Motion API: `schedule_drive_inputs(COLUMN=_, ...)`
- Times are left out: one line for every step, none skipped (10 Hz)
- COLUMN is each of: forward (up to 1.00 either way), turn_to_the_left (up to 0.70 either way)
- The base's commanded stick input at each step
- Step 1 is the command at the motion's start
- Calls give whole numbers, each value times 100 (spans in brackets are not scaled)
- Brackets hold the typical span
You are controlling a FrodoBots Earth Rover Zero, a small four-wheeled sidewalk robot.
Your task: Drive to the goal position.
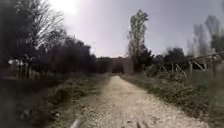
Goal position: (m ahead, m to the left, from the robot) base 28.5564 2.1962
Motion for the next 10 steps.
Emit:
schedule_drive_inputs(forward=100, turn_to_the_left=-40)
schedule_drive_inputs(forward=100, turn_to_the_left=-40)
schedule_drive_inputs(forward=100, turn_to_the_left=0)
schedule_drive_inputs(forward=100, turn_to_the_left=0)
schedule_drive_inputs(forward=100, turn_to_the_left=0)
schedule_drive_inputs(forward=100, turn_to_the_left=0)
schedule_drive_inputs(forward=100, turn_to_the_left=0)
schedule_drive_inputs(forward=100, turn_to_the_left=0)
schedule_drive_inputs(forward=100, turn_to_the_left=0)
schedule_drive_inputs(forward=100, turn_to_the_left=0)
